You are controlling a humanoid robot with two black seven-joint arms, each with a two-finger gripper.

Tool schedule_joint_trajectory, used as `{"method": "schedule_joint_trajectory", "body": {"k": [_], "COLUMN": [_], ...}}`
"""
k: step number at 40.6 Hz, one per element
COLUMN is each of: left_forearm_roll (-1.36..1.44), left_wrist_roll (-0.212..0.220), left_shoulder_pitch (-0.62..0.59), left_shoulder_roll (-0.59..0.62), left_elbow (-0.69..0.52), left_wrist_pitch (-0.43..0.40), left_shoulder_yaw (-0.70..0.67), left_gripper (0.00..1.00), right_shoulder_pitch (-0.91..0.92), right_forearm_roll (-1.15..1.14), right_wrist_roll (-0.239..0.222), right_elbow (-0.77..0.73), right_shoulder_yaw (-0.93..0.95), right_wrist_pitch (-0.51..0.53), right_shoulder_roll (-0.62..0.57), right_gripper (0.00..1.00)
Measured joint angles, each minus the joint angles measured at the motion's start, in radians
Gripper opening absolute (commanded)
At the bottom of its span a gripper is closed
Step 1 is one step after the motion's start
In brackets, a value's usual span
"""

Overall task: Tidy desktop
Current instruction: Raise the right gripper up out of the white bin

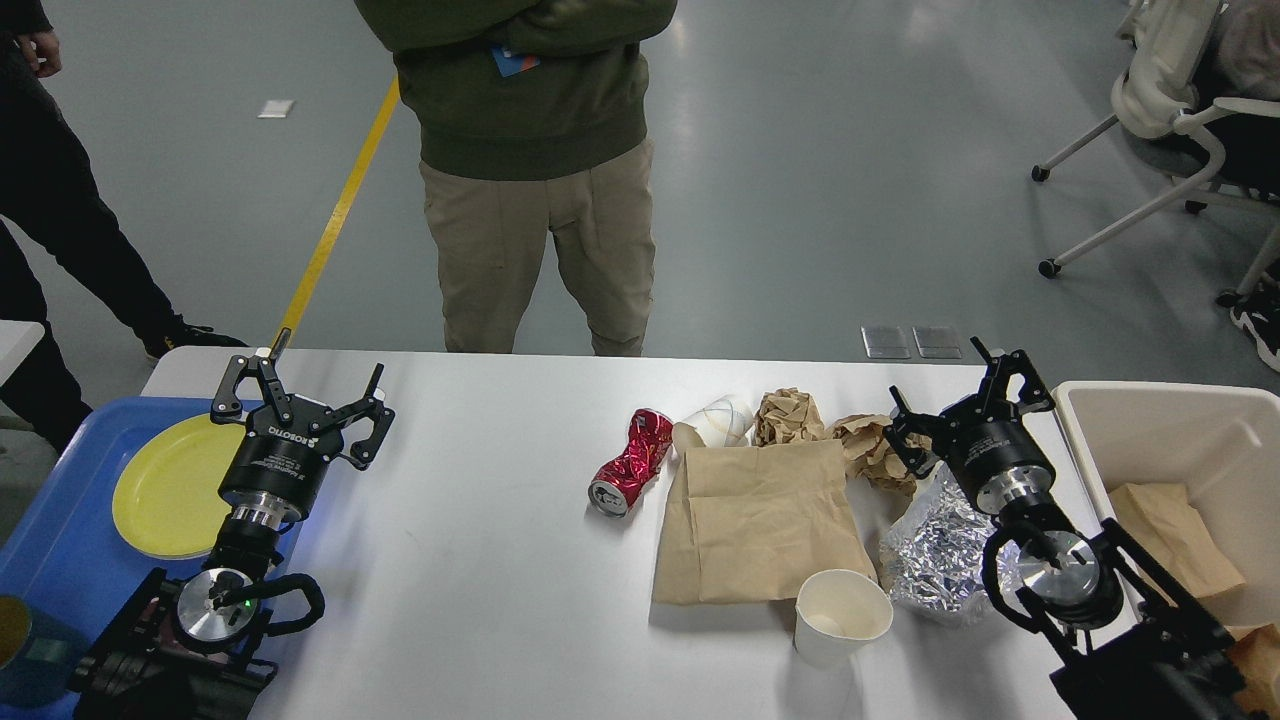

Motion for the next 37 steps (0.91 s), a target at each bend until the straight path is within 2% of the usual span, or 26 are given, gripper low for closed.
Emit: {"method": "schedule_joint_trajectory", "body": {"k": [10, 37], "left_forearm_roll": [0.0, 0.0], "left_wrist_roll": [0.0, 0.0], "left_shoulder_pitch": [0.0, 0.0], "left_shoulder_roll": [0.0, 0.0], "left_elbow": [0.0, 0.0], "left_wrist_pitch": [0.0, 0.0], "left_shoulder_yaw": [0.0, 0.0], "left_gripper": [0.96, 0.96], "right_shoulder_pitch": [0.04, 0.036], "right_forearm_roll": [0.005, 0.006], "right_wrist_roll": [0.003, -0.012], "right_elbow": [-0.053, -0.044], "right_shoulder_yaw": [0.003, -0.055], "right_wrist_pitch": [0.0, 0.049], "right_shoulder_roll": [0.003, 0.013], "right_gripper": [1.0, 1.0]}}
